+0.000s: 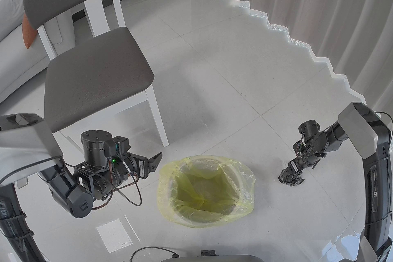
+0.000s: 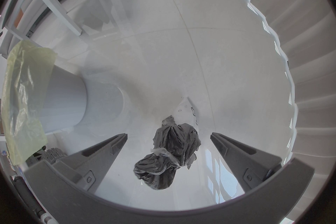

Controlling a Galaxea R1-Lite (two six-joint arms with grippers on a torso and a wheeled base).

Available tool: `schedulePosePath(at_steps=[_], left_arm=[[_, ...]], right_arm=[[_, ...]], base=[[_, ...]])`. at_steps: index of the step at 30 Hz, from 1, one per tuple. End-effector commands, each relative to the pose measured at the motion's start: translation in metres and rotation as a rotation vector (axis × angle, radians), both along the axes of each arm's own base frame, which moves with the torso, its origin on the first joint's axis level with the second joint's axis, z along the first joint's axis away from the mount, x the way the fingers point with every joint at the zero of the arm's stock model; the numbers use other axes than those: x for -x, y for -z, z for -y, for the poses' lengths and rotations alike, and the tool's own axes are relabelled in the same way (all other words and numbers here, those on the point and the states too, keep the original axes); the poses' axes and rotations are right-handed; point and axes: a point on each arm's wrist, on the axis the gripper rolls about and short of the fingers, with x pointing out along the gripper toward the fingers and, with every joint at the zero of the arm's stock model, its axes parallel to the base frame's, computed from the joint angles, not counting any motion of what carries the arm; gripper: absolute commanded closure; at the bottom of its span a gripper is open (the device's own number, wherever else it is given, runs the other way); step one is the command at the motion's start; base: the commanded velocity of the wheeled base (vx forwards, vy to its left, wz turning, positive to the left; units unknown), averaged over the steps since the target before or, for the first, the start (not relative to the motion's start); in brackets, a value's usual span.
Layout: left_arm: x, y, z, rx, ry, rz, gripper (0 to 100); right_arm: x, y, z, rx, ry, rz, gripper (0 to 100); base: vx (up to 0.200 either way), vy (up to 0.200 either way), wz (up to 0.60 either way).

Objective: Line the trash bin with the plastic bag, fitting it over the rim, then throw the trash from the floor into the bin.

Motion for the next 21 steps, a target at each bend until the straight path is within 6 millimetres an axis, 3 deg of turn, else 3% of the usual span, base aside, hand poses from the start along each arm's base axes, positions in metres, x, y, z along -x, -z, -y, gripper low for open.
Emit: schedulePosePath(at_steps=[1,5,6,17,21], left_arm=[[0.0,0.001,0.0,-0.002,0.0,-0.002,0],[0.0,0.0,0.0,-0.001,0.0,-0.001,0],[0.0,0.0,0.0,0.0,0.0,0.002,0],[0.0,-0.001,0.0,0.001,-0.001,0.005,0],[0.001,-0.002,0.0,0.001,0.001,0.007,0]], right_arm=[[-0.006,0.0,0.003,0.021,0.013,-0.013,0],[-0.004,0.0,0.004,0.022,0.011,-0.029,0],[-0.004,0.0,0.004,0.024,0.007,-0.035,100],[0.001,0.0,0.006,0.026,0.009,-0.048,100],[0.004,-0.022,0.007,0.023,0.014,-0.019,100]], base=[[0.0,0.0,0.0],[0.0,0.0,0.0],[0.0,0.0,0.0],[0.0,0.0,0.0],[0.0,0.0,0.0]])
